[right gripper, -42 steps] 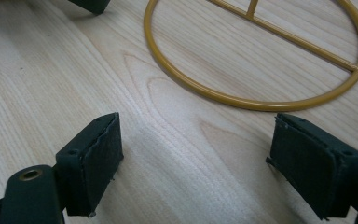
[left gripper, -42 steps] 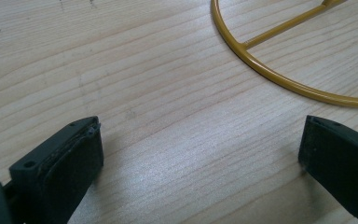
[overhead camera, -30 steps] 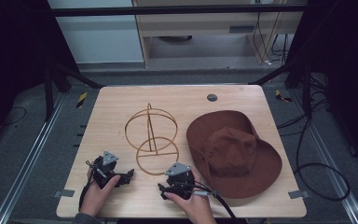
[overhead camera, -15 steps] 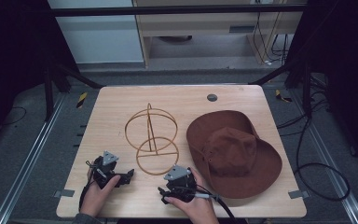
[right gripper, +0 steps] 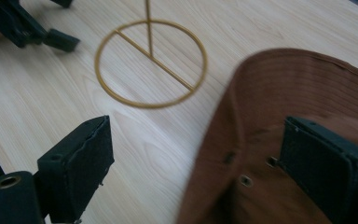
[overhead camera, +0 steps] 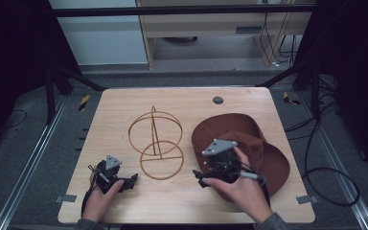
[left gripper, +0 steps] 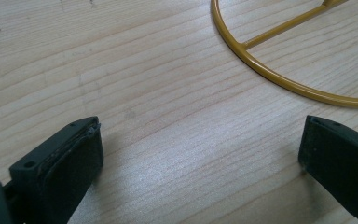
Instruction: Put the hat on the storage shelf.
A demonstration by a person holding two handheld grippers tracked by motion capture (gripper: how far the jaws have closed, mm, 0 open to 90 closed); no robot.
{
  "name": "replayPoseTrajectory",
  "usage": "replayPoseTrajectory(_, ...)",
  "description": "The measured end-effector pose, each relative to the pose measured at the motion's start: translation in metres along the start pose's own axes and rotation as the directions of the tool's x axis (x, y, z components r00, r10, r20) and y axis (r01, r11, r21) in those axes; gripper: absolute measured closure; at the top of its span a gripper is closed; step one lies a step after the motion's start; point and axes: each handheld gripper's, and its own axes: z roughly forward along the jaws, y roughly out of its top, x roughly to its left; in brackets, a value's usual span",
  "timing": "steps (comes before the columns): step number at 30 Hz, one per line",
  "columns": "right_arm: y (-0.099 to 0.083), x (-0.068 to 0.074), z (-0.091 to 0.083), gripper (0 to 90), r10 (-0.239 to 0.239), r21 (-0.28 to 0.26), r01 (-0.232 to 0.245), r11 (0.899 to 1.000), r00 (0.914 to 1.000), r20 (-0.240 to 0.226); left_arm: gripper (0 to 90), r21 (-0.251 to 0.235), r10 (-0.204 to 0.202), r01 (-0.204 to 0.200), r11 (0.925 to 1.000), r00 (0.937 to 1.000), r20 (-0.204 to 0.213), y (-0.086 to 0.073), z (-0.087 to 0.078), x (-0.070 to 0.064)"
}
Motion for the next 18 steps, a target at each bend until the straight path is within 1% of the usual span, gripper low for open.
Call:
replayPoseTrajectory(1, 0.0, 0.0, 0.0, 10.8, 0.0, 0.0, 0.0, 1.0, 1.0, 0.0, 0.0, 0.0, 0.0, 0.0, 1.0, 1.0, 0.0, 0.0, 0.0, 0.0)
replayPoseTrajectory(3, -0.001, -0.016, -0.006, 10.3, -0.004, 0.031, 0.004, 1.0, 1.0, 0.004, 0.0, 0.0, 0.002, -0.002, 1.0, 1.0, 0.0, 0.001, 0.0, 0.0)
replayPoseTrajectory(5, -0.002, -0.029, -0.011, 9.8, 0.015, 0.048, -0.015, 0.999, 0.9999, 0.005, 0.0, 0.003, 0.005, -0.005, 1.0, 1.0, 0.0, 0.0, 0.0, 0.0)
replayPoseTrajectory(7, -0.004, -0.04, -0.016, 9.0, 0.018, 0.051, -0.018, 0.999, 0.9998, 0.008, 0.0, 0.005, 0.004, -0.004, 1.0, 1.0, -0.002, 0.0, 0.0, 0.0)
replayPoseTrajectory(8, -0.005, -0.044, -0.02, 8.1, 0.011, 0.059, -0.012, 0.998, 0.9999, 0.01, 0.0, 0.004, 0.004, -0.004, 1.0, 1.0, -0.001, 0.0, 0.0, 0.0)
replayPoseTrajectory(9, -0.007, -0.052, -0.028, 7.6, -0.003, 0.064, 0.002, 0.998, 1.0, 0.007, 0.0, 0.005, 0.004, -0.004, 1.0, 1.0, -0.002, 0.0, -0.001, 0.0)
replayPoseTrajectory(10, -0.007, -0.052, -0.028, 7.6, -0.003, 0.064, 0.002, 0.998, 1.0, 0.007, 0.0, 0.004, 0.004, -0.004, 1.0, 1.0, -0.001, 0.0, -0.001, -0.001)
replayPoseTrajectory(11, -0.01, -0.06, -0.037, 9.0, -0.001, 0.056, 0.001, 0.998, 1.0, 0.005, 0.0, 0.001, 0.0, 0.0, 1.0, 1.0, -0.002, 0.0, 0.0, -0.001)
replayPoseTrajectory(12, -0.01, -0.062, -0.04, 9.6, 0.006, 0.063, -0.005, 0.998, 1.0, -0.001, 0.0, 0.0, -0.002, 0.002, 1.0, 1.0, -0.002, 0.0, 0.0, -0.001)
replayPoseTrajectory(13, -0.012, -0.065, -0.043, 9.8, -0.001, 0.07, 0.001, 0.998, 1.0, -0.009, 0.0, 0.0, -0.003, 0.003, 1.0, 1.0, -0.003, 0.0, 0.0, -0.001)
replayPoseTrajectory(15, -0.013, -0.07, -0.046, 10.8, -0.035, 0.106, 0.036, 0.994, 0.9993, -0.01, 0.0, 0.0, -0.003, 0.003, 1.0, 1.0, -0.002, 0.0, 0.0, -0.001)
replayPoseTrajectory(16, -0.014, -0.074, -0.046, 10.9, -0.041, 0.123, 0.042, 0.992, 0.9991, -0.01, 0.0, 0.0, -0.003, 0.003, 1.0, 1.0, -0.002, 0.0, 0.0, -0.001)
replayPoseTrajectory(17, -0.014, -0.074, -0.046, 10.9, -0.041, 0.123, 0.042, 0.992, 0.9991, -0.01, 0.0, 0.002, -0.001, 0.001, 1.0, 1.0, -0.001, 0.0, 0.0, -0.001)
replayPoseTrajectory(18, -0.013, -0.079, -0.046, 11.3, -0.044, 0.137, 0.044, 0.99, 0.999, -0.007, 0.0, 0.002, 0.0, 0.0, 1.0, 1.0, -0.001, 0.0, 0.0, -0.001)
